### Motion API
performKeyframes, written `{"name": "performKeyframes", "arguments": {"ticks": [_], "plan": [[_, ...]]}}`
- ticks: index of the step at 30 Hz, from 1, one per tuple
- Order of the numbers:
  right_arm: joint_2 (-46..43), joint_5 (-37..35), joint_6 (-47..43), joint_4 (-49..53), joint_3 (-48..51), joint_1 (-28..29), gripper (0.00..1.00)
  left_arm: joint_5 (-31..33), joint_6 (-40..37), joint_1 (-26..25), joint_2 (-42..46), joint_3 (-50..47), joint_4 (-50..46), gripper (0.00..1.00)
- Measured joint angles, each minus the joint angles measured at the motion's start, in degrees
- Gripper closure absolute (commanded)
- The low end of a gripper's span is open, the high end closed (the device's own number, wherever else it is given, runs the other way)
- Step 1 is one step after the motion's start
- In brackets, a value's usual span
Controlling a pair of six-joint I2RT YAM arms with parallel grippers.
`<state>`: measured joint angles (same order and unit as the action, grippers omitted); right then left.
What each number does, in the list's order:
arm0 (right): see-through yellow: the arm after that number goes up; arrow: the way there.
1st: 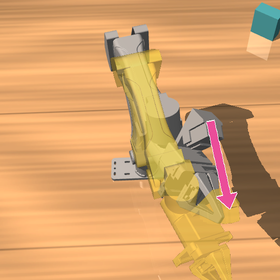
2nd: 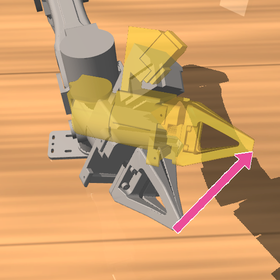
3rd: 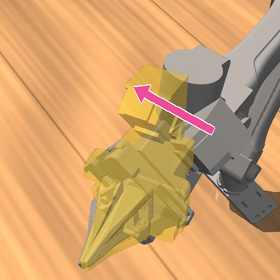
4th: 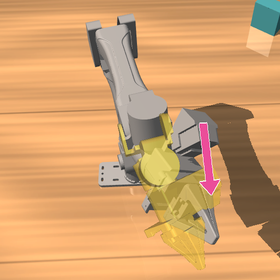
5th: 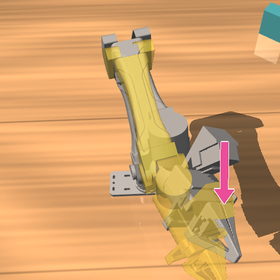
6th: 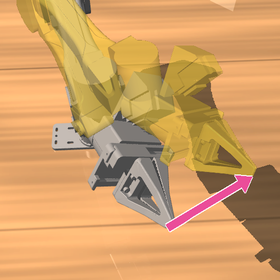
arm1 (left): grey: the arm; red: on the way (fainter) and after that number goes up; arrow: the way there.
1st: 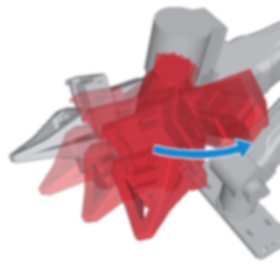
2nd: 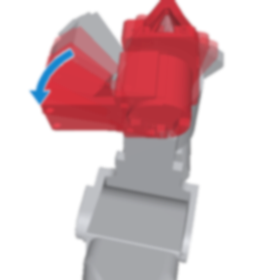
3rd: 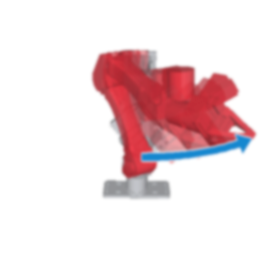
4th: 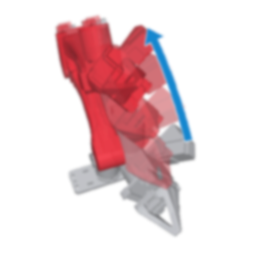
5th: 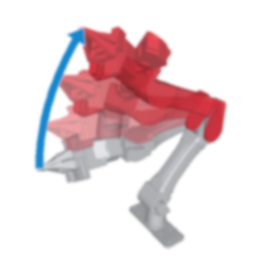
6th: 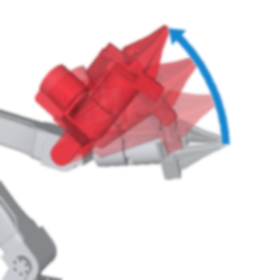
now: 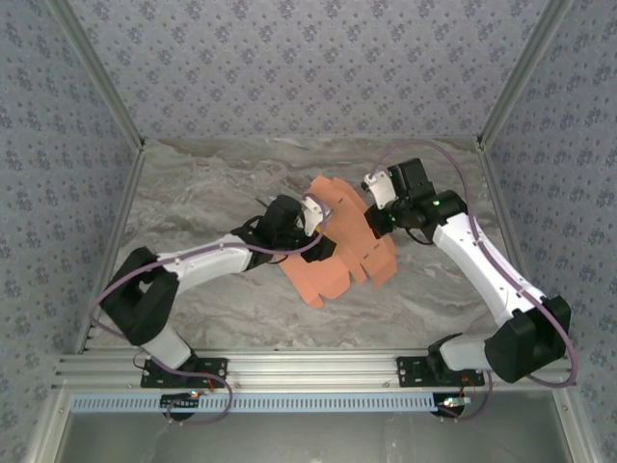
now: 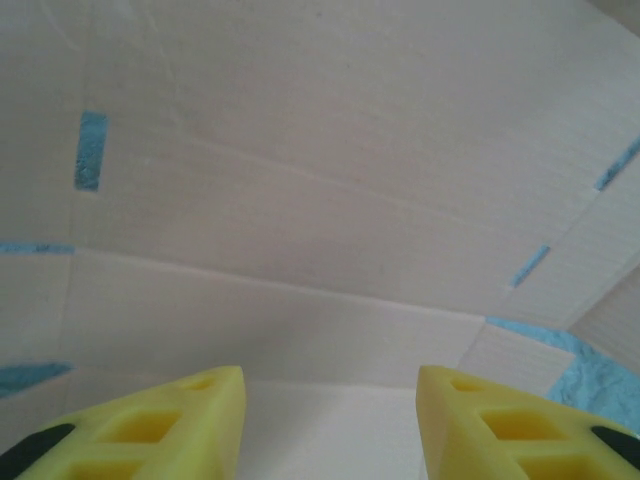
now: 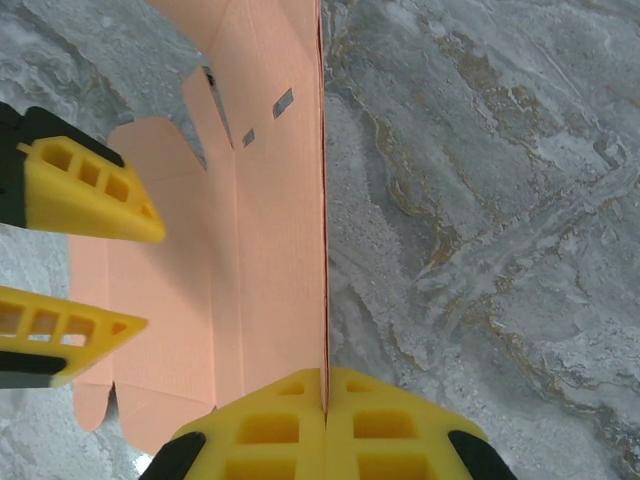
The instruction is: Fold the paper box
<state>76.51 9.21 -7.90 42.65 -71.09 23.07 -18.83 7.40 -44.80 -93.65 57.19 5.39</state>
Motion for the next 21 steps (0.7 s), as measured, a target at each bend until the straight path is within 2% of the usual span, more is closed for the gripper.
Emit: {"name": "performKeyframes", "arguments": {"ticks": [13, 21], "plan": [[4.4, 0.7, 0.0, -1.3, 0.0, -2.6, 1.0, -1.6, 0.4, 0.0, -15.5, 6.4, 3.9, 0.65], [6.8, 1.3, 0.0, -2.6, 0.8, -4.0, 1.0, -2.6, 3.6, 0.0, -21.2, 7.9, 7.8, 0.67]]}}
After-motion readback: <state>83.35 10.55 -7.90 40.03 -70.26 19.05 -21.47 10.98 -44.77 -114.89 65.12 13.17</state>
